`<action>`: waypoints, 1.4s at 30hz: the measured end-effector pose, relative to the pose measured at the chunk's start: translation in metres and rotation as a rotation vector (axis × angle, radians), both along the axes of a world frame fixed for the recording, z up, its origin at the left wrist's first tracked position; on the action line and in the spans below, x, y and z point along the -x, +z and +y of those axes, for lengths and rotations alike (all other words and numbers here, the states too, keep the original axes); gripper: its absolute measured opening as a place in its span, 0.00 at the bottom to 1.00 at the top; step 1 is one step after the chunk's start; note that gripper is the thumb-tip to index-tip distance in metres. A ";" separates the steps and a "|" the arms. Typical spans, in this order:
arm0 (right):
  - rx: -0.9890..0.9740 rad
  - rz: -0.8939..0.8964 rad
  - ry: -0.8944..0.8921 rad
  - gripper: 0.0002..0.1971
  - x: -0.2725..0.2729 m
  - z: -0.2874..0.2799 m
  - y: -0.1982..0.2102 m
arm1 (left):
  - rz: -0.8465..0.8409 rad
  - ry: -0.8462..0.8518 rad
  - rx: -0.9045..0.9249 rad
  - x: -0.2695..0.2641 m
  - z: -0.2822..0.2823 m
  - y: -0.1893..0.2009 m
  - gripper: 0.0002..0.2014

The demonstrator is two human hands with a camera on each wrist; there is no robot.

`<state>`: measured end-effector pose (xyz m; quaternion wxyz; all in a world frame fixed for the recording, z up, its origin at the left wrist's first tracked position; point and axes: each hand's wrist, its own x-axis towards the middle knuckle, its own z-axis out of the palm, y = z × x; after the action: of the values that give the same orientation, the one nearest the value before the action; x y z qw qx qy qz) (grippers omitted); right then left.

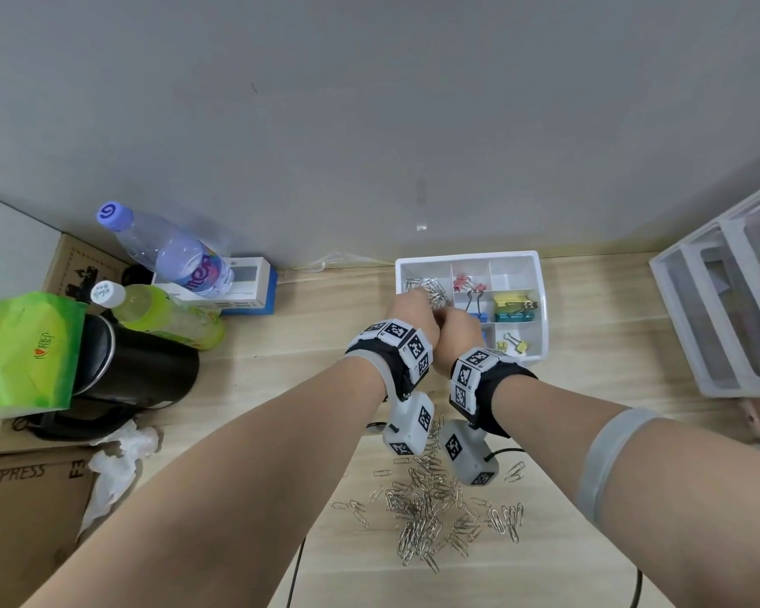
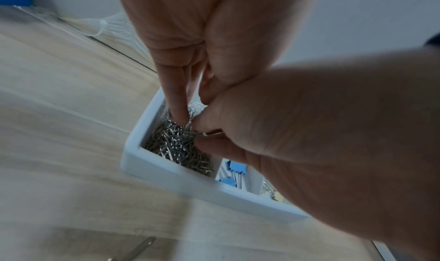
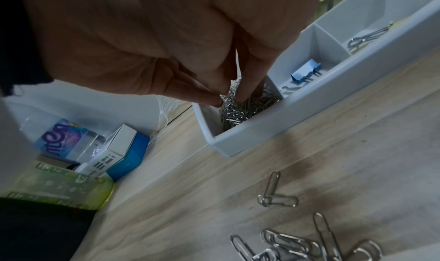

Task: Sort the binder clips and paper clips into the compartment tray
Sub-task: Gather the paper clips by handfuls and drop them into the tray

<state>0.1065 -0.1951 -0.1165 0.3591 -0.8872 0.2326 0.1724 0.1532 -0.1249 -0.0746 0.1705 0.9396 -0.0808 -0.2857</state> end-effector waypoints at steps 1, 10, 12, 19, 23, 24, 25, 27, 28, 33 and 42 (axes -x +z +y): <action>0.008 0.000 0.014 0.13 0.001 0.000 0.001 | -0.003 0.011 0.016 0.002 0.001 0.000 0.13; 0.132 -0.052 0.057 0.12 0.016 0.014 0.008 | -0.039 0.048 0.152 0.021 0.023 -0.005 0.15; 0.116 -0.079 0.056 0.14 0.020 0.016 0.010 | -0.056 0.057 0.177 0.027 0.031 -0.005 0.15; 0.079 -0.089 0.275 0.09 0.044 0.026 0.016 | -0.049 0.098 0.084 0.050 0.059 0.001 0.07; 0.153 0.049 0.453 0.08 0.062 0.036 0.005 | 0.071 0.075 -0.083 0.073 0.085 -0.008 0.11; 0.184 0.084 0.486 0.12 0.067 0.037 0.002 | 0.095 0.045 -0.127 0.079 0.090 -0.012 0.12; 0.223 0.118 0.523 0.17 0.073 0.039 -0.002 | 0.110 0.014 -0.163 0.087 0.095 -0.017 0.14; 0.280 0.150 0.563 0.23 0.086 0.042 -0.008 | 0.119 -0.030 -0.191 0.104 0.101 -0.027 0.17; 0.289 0.144 0.569 0.24 0.093 0.044 -0.011 | 0.126 -0.028 -0.180 0.114 0.102 -0.032 0.18; 0.171 0.125 0.634 0.25 0.122 0.057 -0.018 | 0.139 -0.066 -0.047 0.154 0.098 -0.052 0.26; 0.058 0.076 0.598 0.12 0.148 0.045 -0.005 | 0.212 -0.094 -0.120 0.171 0.107 -0.042 0.06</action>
<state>-0.0412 -0.1496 -0.1215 0.2578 -0.9193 -0.0209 0.2967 -0.0174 -0.0176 -0.1161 0.1080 0.9078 -0.0888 -0.3954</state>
